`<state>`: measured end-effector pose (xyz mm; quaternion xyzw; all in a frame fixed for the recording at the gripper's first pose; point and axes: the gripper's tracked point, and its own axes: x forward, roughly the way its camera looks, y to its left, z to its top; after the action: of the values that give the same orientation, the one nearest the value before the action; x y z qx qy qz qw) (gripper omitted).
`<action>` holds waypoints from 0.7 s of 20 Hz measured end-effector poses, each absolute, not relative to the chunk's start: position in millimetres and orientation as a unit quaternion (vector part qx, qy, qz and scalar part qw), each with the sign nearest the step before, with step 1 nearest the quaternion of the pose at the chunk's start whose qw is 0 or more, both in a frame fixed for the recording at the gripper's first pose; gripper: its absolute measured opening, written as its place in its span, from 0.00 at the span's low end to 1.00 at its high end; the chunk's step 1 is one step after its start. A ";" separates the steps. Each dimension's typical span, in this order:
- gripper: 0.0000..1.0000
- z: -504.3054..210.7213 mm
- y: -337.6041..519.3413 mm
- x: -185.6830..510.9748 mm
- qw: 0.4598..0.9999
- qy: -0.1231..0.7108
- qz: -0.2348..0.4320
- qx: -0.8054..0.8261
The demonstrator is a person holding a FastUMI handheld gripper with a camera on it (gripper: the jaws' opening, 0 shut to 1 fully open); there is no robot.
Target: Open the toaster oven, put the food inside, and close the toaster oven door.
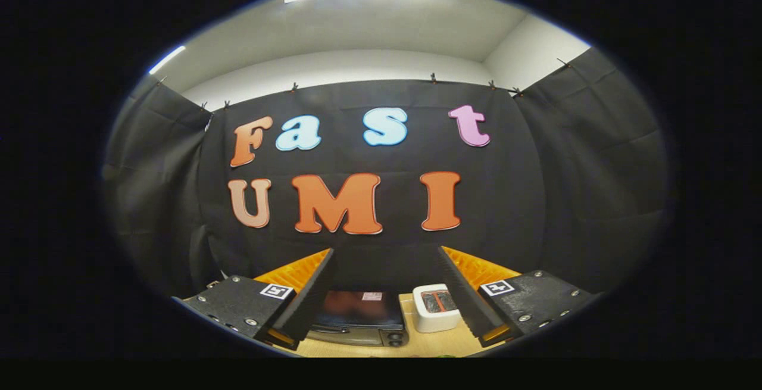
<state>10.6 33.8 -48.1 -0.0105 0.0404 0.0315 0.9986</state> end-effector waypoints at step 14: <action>0.99 -246.3 125.4 19.3 0.961 0.262 0.087 -0.020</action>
<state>19.3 125.4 -246.3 -0.0201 0.2621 0.0870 0.9609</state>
